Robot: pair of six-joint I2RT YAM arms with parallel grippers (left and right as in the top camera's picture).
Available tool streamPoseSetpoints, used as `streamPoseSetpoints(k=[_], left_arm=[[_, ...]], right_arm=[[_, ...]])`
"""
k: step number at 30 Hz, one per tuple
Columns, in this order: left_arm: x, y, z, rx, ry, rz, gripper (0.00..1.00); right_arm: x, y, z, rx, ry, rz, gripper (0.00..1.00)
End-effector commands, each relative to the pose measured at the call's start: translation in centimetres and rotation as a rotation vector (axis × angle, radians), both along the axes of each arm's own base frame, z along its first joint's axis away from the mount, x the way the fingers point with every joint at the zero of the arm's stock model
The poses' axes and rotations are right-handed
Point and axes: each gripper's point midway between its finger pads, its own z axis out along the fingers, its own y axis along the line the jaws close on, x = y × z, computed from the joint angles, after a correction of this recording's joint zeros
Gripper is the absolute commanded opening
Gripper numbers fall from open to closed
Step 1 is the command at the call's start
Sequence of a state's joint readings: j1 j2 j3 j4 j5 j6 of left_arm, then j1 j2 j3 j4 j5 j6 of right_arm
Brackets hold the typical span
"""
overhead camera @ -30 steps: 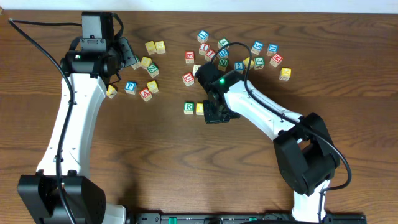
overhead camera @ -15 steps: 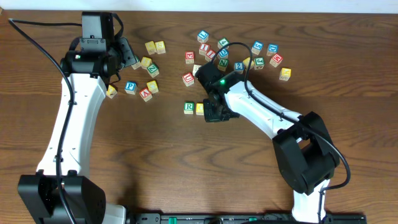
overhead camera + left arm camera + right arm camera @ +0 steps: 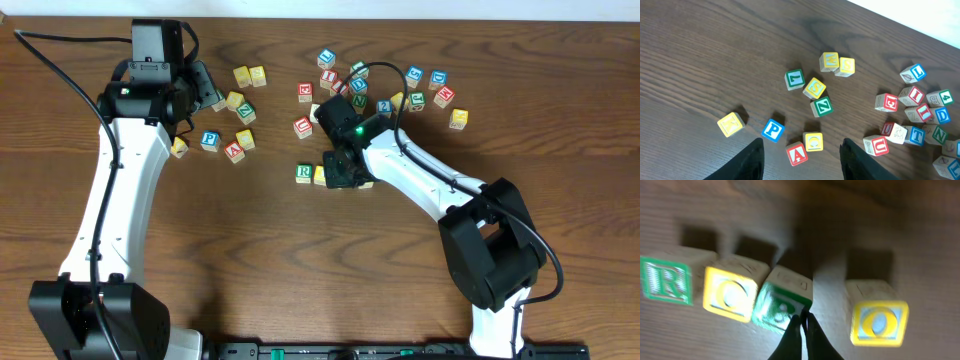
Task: Spell out ROBOT
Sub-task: 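Open the right gripper and lift it back toward the pile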
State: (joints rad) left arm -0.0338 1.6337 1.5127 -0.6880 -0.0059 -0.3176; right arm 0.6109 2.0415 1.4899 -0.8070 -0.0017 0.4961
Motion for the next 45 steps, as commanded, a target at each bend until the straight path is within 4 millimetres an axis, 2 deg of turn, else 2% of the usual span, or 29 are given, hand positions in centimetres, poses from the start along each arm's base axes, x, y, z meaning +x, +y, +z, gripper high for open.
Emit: streamPoseSetpoints(k=[1, 7, 11, 17, 22, 27, 33, 36, 39, 42, 45], left_arm=[[-0.1, 0.2, -1.0, -0.001, 0.027, 0.011, 0.49], [-0.1, 0.2, -1.0, -0.001, 0.027, 0.011, 0.49], [-0.1, 0.2, -1.0, -0.001, 0.027, 0.012, 0.49], [-0.1, 0.2, -1.0, -0.001, 0.027, 0.012, 0.49], [-0.1, 0.2, -1.0, -0.001, 0.028, 0.012, 0.49], [-0.2, 0.2, -1.1, -0.001, 0.031, 0.012, 0.49], [-0.2, 0.2, -1.1, -0.001, 0.031, 0.012, 0.49], [-0.2, 0.2, -1.1, 0.0, 0.031, 0.011, 0.49], [-0.2, 0.2, -1.1, -0.001, 0.031, 0.012, 0.49], [-0.2, 0.2, -1.1, 0.0, 0.031, 0.011, 0.49], [-0.2, 0.2, -1.1, -0.001, 0.03, 0.012, 0.48]], right_arm=[[0.4, -0.4, -1.1, -0.009, 0.001, 0.061, 0.01], [1.4, -0.1, -0.7, 0.005, -0.035, 0.087, 0.01], [2.5, 0.0, 0.4, 0.015, -0.066, 0.099, 0.01], [3.9, -0.3, 4.2, 0.037, -0.102, 0.071, 0.01], [5.0, -2.2, 7.8, 0.061, -0.149, 0.02, 0.01], [6.3, -5.7, 12.6, 0.094, -0.231, -0.062, 0.01], [7.2, -12.0, 17.9, 0.119, -0.333, -0.198, 0.07], [7.2, -15.3, 18.7, 0.108, -0.339, -0.27, 0.09], [6.9, -17.9, 18.3, 0.095, -0.307, -0.329, 0.12], [6.6, -20.3, 17.5, 0.076, -0.269, -0.374, 0.18], [6.5, -22.3, 17.2, 0.065, -0.254, -0.421, 0.3]])
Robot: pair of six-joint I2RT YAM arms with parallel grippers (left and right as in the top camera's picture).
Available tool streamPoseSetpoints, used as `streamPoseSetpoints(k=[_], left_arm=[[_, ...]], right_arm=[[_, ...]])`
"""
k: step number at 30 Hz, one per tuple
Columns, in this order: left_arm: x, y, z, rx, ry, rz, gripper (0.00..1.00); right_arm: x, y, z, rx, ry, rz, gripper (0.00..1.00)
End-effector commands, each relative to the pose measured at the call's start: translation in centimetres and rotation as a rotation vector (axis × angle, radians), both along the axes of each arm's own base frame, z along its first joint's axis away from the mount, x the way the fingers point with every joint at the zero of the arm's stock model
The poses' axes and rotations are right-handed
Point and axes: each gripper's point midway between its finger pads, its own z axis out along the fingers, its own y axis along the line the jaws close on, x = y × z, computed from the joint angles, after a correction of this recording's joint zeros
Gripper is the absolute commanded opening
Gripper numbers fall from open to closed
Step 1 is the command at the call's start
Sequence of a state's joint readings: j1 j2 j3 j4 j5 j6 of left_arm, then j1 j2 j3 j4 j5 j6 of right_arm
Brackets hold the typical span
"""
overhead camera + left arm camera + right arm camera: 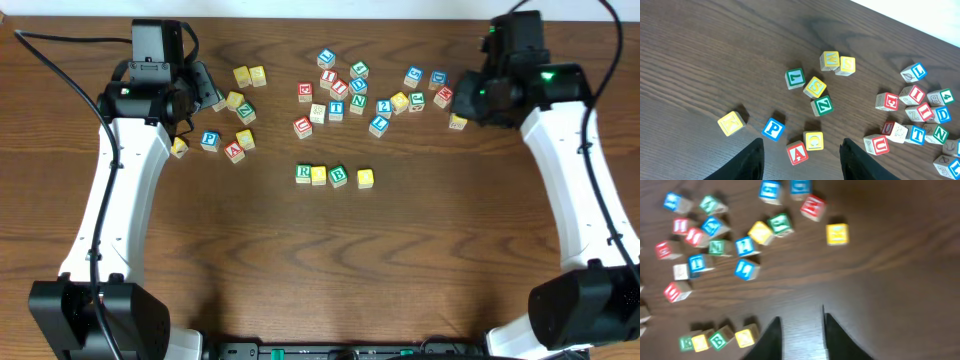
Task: Spell out ROBOT
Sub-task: 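Open the right gripper and lift it back toward the pile, then lower the right gripper onto the blue T block and grasp it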
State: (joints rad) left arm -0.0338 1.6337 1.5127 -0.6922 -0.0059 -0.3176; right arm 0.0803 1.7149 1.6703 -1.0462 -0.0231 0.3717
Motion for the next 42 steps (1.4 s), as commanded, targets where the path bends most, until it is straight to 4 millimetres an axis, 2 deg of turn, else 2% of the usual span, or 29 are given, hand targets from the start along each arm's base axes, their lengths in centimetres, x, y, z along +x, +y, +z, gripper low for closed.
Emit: streamPoseSetpoints(k=[1, 5, 15, 21, 26, 31, 37, 42], left_arm=[[-0.1, 0.2, -1.0, -0.001, 0.026, 0.012, 0.49], [-0.1, 0.2, -1.0, -0.001, 0.027, 0.012, 0.49], [0.2, 0.1, -0.7, -0.017, 0.007, 0.03, 0.48], [0.3, -0.3, -0.7, -0.019, 0.003, 0.018, 0.49], [0.3, -1.7, -0.9, -0.004, 0.009, -0.029, 0.49], [0.1, -1.6, -2.5, 0.011, 0.061, -0.044, 0.48], [0.2, -1.7, -4.9, 0.006, 0.127, -0.048, 0.49], [0.5, -2.0, -4.9, -0.006, 0.118, -0.057, 0.49]], right_arm=[[0.2, -1.8, -0.3, -0.001, 0.01, -0.029, 0.33], [0.8, -1.5, -0.6, 0.026, 0.002, -0.027, 0.44], [3.5, 4.1, -3.4, 0.127, -0.006, 0.109, 0.46], [4.5, 7.0, -3.5, 0.122, -0.018, 0.184, 0.49], [5.3, 8.7, -3.5, 0.11, -0.02, 0.232, 0.49], [5.2, 9.2, -3.5, 0.098, -0.021, 0.257, 0.5], [4.5, 8.6, -4.0, 0.066, 0.012, 0.248, 0.5], [4.7, 7.8, -4.3, 0.028, 0.015, 0.228, 0.51]])
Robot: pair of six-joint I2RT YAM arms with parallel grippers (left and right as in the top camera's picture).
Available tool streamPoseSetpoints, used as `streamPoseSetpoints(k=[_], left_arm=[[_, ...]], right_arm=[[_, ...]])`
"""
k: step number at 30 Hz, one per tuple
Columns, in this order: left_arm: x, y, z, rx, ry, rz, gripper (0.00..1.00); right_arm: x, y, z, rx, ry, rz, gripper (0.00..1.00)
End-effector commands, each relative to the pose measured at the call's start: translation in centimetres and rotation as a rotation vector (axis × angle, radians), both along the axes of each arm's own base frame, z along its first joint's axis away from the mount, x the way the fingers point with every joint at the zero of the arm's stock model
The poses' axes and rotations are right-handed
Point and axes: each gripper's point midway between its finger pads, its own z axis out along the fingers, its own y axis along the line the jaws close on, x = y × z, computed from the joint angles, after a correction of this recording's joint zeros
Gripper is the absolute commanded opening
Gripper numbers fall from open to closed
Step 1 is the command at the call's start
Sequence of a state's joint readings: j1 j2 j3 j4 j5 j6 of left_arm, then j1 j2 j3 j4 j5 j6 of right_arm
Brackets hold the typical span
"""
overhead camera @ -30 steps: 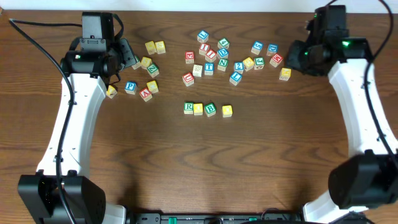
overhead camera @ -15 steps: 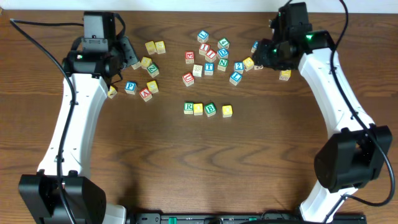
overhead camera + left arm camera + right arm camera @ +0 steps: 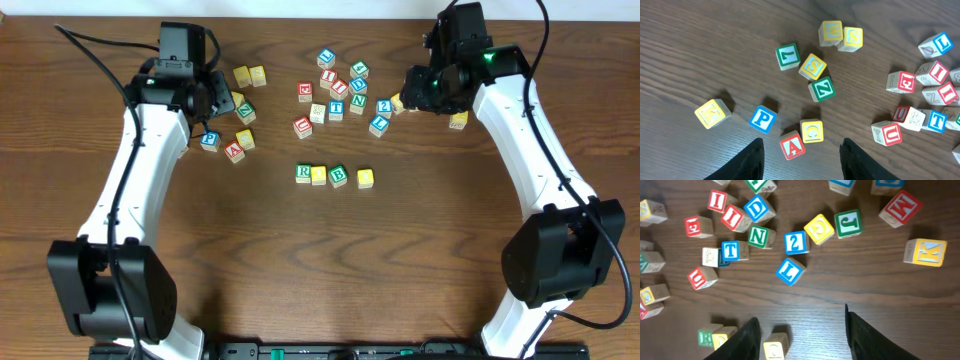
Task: Spell out ROBOT
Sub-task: 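Lower the right gripper onto the blue T block and grasp it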
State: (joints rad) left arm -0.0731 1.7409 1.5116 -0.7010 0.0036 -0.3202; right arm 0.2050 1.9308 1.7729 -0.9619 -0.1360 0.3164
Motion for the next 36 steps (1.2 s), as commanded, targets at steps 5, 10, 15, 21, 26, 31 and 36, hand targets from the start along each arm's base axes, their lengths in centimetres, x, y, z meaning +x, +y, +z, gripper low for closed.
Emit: streamPoseSetpoints(k=[5, 10, 15, 21, 26, 31, 36], left_arm=[[0.2, -0.1, 0.0, -0.004, -0.012, -0.014, 0.48], [0.3, -0.1, -0.1, -0.004, -0.015, -0.014, 0.49], [0.3, -0.1, -0.2, -0.004, -0.012, -0.014, 0.48], [0.4, -0.1, -0.2, -0.004, -0.011, -0.014, 0.49], [0.7, -0.1, 0.0, -0.005, -0.026, -0.014, 0.49], [0.9, -0.1, 0.1, -0.006, -0.035, -0.014, 0.48], [0.7, -0.1, 0.0, -0.005, -0.027, -0.014, 0.49]], right_arm=[[1.9, 0.2, -0.1, -0.036, -0.057, 0.007, 0.51], [2.5, 1.4, -1.0, -0.026, -0.064, 0.021, 0.51], [2.5, 2.6, -1.6, -0.024, -0.059, 0.041, 0.51], [2.9, 4.4, -1.3, 0.021, -0.082, 0.03, 0.51], [4.1, 7.8, -1.5, 0.053, -0.146, 0.074, 0.5], [5.0, 12.2, -3.8, 0.06, -0.135, 0.131, 0.49], [5.9, 14.3, -6.7, -0.005, -0.091, 0.133, 0.49]])
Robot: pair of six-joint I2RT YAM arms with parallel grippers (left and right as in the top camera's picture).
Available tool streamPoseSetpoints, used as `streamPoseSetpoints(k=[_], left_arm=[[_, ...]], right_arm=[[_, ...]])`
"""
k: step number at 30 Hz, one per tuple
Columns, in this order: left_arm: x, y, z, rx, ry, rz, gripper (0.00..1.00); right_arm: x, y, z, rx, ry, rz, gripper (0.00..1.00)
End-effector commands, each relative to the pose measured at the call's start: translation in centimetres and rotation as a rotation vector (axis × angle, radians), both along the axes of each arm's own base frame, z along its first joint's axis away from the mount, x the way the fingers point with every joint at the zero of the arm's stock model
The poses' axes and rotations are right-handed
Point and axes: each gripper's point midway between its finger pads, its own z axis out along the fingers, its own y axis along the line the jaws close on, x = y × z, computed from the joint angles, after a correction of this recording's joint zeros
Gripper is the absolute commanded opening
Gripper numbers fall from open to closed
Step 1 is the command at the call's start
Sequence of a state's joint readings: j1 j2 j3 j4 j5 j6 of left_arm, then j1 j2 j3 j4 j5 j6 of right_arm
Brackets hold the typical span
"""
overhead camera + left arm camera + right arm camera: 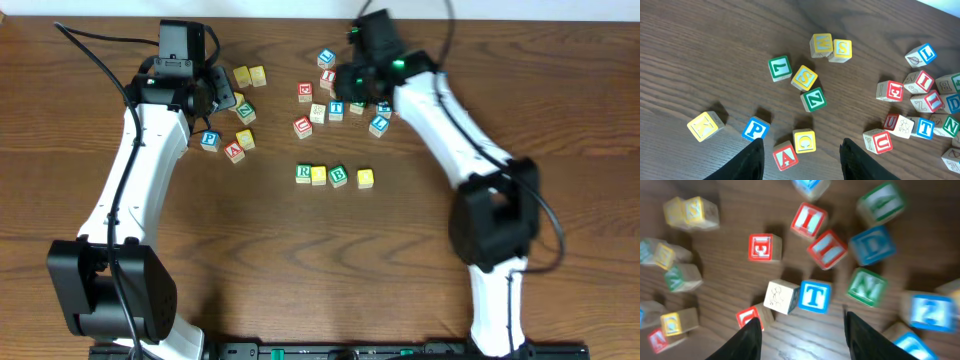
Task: Spell out ROBOT
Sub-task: 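Lower the right gripper onto the blue T block and grasp it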
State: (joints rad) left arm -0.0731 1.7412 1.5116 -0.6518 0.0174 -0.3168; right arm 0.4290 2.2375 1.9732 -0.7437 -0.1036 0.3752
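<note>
A row of blocks lies mid-table: green R (304,172), yellow O (319,176), green B (338,176) and, after a small gap, a second yellow O (365,178). The blue T block (814,296) sits in the far cluster, also seen as the T (337,107) from overhead. My right gripper (802,340) hangs open above the cluster, with the T just ahead of its fingertips; overhead shows the right gripper (350,85). My left gripper (800,160) is open and empty over the left group of blocks, shown overhead as the left gripper (215,95).
Several loose blocks surround the T: a white picture block (781,297), red I blocks (827,249), a green N (866,286), a red E (761,247). Under the left gripper lie a red A (785,155), a blue P (755,130) and a red U (878,142).
My right gripper has moved left from the right side of the far cluster to over its middle, where the blue T now lies just ahead of its fingers. The left gripper has shifted only slightly.
My right gripper was first shut, low at the row, against the green B. Then it was open, raised at the far right, with R, O, B, O left in line. After that it stood over the cluster's right side, and now over the T.
</note>
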Motion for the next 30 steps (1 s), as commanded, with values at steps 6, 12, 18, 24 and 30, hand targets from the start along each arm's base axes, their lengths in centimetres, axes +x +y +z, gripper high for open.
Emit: streamPoseSetpoints(k=[6, 12, 18, 24, 30], left_arm=[[-0.9, 0.3, -1.1, 0.011, 0.052, -0.003, 0.48], [-1.1, 0.3, -1.2, 0.011, 0.058, -0.003, 0.49], [-1.1, 0.3, -1.2, 0.011, 0.058, -0.003, 0.49], [-1.1, 0.3, -1.2, 0.011, 0.059, -0.003, 0.49], [-1.2, 0.3, -1.2, 0.011, 0.062, -0.003, 0.49]], right_arm=[[0.7, 0.7, -3.4, -0.108, 0.03, -0.113, 0.47], [0.8, 0.3, -4.0, -0.155, 0.018, -0.133, 0.47], [1.1, 0.6, -5.6, -0.153, 0.03, -0.136, 0.47], [1.3, 1.1, -7.0, -0.14, 0.038, -0.125, 0.48], [1.7, 1.1, -6.9, -0.141, 0.021, -0.132, 0.47]])
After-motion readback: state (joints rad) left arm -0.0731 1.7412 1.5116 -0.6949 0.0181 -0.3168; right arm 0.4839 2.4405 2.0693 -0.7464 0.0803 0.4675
